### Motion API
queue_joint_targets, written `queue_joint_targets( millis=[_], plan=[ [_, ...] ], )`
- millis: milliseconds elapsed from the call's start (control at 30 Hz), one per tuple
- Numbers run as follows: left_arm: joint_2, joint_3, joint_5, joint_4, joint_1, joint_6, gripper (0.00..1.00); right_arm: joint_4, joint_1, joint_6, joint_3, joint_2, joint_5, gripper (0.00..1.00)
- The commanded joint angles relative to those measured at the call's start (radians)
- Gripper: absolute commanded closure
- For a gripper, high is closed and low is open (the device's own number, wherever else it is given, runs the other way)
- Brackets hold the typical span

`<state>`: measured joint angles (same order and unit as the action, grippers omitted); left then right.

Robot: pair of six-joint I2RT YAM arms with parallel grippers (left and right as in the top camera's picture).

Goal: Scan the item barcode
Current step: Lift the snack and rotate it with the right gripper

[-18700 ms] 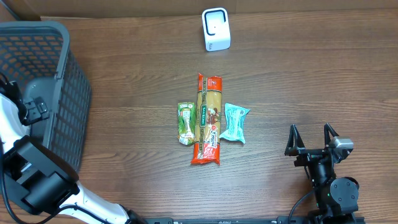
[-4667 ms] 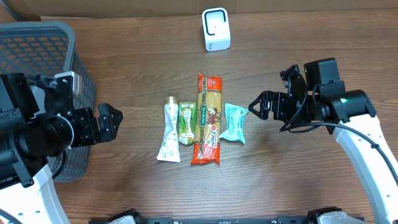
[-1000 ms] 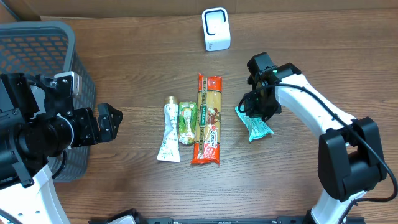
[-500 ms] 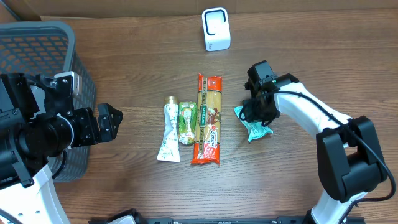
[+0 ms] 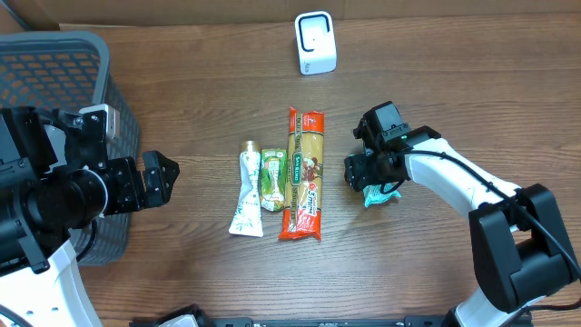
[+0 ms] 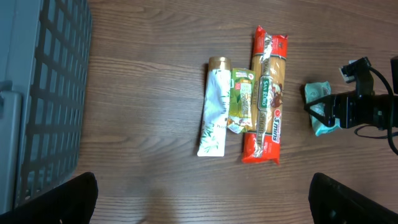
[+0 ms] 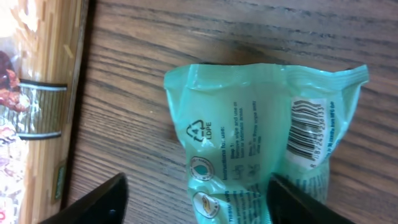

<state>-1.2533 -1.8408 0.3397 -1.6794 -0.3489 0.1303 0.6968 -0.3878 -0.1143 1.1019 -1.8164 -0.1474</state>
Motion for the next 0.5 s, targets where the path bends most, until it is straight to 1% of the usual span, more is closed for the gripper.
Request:
queue_joint_targets(
  millis=[0, 100, 200, 267, 367, 467],
  plan=[
    [-0.003, 0.001, 0.0, 0.001, -0.005, 0.008, 0.0, 0.042, 0.016, -0.008, -0.075, -0.068, 0.079, 0.15],
    [-0.003, 0.001, 0.0, 0.001, -0.005, 0.008, 0.0, 0.059, 0.016, -0.008, -0.058, -0.068, 0.079, 0.11],
    [-0.003, 0.001, 0.0, 0.001, -0.005, 0.008, 0.0, 0.134, 0.016, -0.024, 0.023, -0.064, 0.071, 0.0],
    [-0.003, 0.001, 0.0, 0.001, -0.005, 0.008, 0.0, 0.206, 0.016, -0.081, 0.109, -0.054, 0.071, 0.0],
    [-0.003, 0.001, 0.0, 0.001, -0.005, 0.008, 0.0, 0.312, 0.017, -0.267, 0.246, -0.012, 0.072, 0.0],
    [-0.003, 0.001, 0.0, 0.001, -0.005, 0.008, 0.0, 0.381, 0.019, -0.464, 0.309, 0.06, 0.079, 0.0]
  ],
)
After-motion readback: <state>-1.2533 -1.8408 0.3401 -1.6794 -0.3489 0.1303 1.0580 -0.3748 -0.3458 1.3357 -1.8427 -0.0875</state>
